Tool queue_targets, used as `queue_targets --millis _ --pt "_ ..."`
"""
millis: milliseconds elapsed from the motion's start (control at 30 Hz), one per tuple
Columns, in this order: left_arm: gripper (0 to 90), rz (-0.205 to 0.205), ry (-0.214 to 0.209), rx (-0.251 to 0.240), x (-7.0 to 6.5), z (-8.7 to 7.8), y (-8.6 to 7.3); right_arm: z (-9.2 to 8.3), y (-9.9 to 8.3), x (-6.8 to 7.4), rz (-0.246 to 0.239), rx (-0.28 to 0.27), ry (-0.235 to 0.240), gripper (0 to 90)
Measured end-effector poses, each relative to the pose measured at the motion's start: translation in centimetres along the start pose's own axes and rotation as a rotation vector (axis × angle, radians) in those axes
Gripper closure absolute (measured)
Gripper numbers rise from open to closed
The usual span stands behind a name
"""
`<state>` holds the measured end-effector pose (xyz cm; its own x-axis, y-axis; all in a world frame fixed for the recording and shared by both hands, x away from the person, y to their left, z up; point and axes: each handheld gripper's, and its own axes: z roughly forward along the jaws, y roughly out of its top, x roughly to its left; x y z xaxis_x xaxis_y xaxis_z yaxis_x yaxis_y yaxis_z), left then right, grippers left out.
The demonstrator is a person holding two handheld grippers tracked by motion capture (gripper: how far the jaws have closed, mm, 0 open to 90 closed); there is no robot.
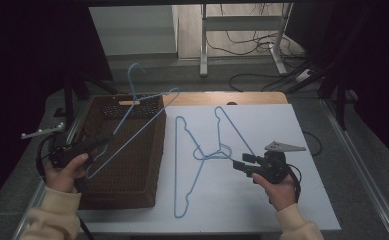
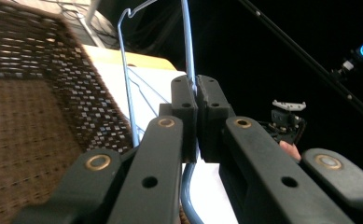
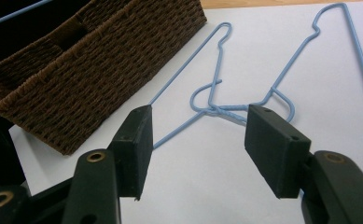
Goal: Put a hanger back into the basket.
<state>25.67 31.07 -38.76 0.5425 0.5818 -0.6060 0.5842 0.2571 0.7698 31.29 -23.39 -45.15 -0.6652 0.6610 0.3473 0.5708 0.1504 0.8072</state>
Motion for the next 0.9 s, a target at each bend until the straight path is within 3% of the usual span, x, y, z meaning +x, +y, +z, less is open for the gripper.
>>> queue_targets --millis 233,433,667,900 --pt "87.1 -0.019 0.027 -0.032 1.6 -3.0 -0.4 0.1 0.0 0.0 -0.001 0.002 -0.002 42.2" --pt "87.1 -0.038 0.036 -0.022 3.5 -4.2 -1.1 0.2 -0.1 0.0 0.001 0.007 -0.003 42.2" --pt "87.1 -0.092 0.060 0.013 5.8 -3.9 -2.1 0.4 -0.1 0.0 0.002 0.010 -0.003 42.2" --pt "87.1 -0.123 0.086 0.067 7.2 -3.1 -2.3 0.4 -0.1 0.0 0.000 0.014 -0.006 42.2"
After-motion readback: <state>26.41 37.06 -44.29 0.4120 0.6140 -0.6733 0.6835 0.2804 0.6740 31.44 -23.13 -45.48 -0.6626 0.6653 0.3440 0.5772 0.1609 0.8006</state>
